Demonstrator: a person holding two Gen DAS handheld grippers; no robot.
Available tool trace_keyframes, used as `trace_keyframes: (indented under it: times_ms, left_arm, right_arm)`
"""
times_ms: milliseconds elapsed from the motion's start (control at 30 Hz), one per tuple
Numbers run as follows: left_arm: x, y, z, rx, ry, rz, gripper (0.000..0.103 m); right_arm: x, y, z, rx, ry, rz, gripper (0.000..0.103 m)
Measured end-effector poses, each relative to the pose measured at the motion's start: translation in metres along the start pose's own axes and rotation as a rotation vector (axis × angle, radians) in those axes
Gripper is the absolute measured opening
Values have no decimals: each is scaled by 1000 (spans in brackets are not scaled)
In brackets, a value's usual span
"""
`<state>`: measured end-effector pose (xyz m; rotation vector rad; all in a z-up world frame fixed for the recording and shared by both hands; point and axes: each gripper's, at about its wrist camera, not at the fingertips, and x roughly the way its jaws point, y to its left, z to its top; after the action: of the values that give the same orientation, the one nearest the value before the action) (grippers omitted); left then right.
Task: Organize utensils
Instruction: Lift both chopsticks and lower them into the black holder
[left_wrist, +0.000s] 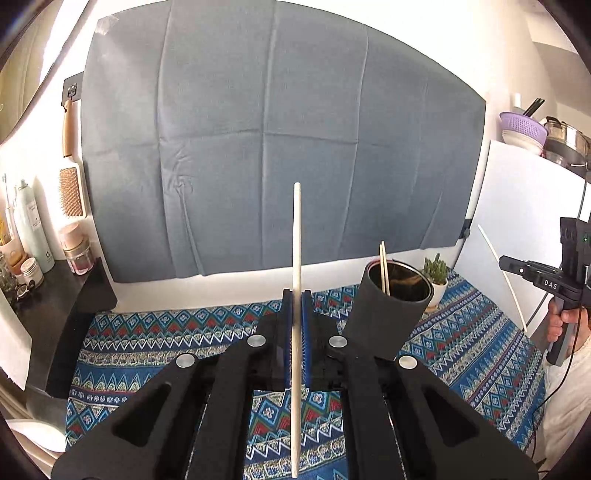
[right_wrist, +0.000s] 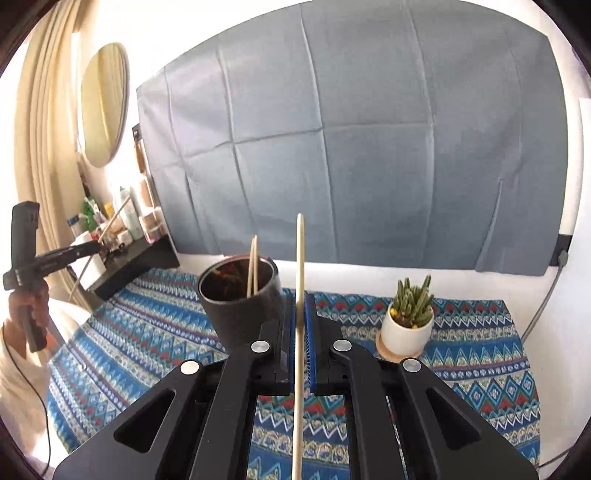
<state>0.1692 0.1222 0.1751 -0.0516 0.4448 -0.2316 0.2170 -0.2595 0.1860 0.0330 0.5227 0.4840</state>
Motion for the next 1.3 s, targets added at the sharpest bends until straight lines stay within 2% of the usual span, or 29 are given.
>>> trace_keyframes:
  times_ms: [200, 367, 500, 633, 867, 1067, 1300]
  left_arm:
    - [16, -6, 18, -54, -137, -81, 5]
    - [45, -27, 27, -34, -177, -182, 5]
    - [69, -44, 35, -36, -224, -270, 5]
    - [90, -56, 43, -84, -291, -350, 5]
    - [113, -67, 40, -95, -422, -486, 5]
    - [134, -69, 22, -112, -464, -526, 5]
    - [158, -70, 5, -108, -465, -519, 5]
  right_arm:
    - [16, 7, 27, 44, -102, 48, 5]
    - [41, 11, 43, 94, -166, 81, 5]
    - [62, 15, 53, 130, -222, 158, 5]
    - [77, 19, 61, 156, -305, 248, 5]
    - [104, 29, 62, 159, -435, 312, 5]
    - [131, 18, 50, 209, -484, 324, 5]
    - [149, 8, 36, 227, -469, 328, 5]
